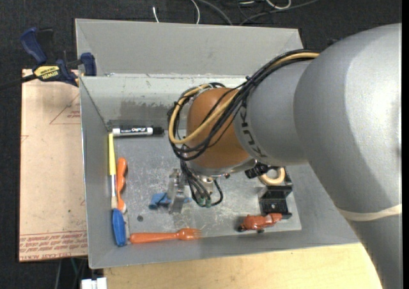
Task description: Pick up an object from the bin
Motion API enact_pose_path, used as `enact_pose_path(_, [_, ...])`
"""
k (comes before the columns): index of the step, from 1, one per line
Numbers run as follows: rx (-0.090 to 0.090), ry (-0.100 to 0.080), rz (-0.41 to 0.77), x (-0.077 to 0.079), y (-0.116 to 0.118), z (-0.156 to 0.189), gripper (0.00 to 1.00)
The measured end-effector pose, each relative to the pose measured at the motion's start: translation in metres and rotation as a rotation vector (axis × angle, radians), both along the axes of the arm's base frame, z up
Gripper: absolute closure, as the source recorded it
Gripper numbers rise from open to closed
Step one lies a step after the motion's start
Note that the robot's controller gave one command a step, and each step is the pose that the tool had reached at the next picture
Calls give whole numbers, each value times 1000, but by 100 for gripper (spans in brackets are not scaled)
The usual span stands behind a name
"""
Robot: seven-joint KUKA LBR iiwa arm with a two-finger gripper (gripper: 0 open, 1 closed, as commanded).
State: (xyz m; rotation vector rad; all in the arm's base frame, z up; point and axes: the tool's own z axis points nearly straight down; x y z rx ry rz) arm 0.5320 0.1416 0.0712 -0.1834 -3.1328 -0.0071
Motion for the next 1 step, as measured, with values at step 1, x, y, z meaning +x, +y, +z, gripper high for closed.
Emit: enact_pose_path(1, [-1, 5, 0, -2, 0, 21, 100])
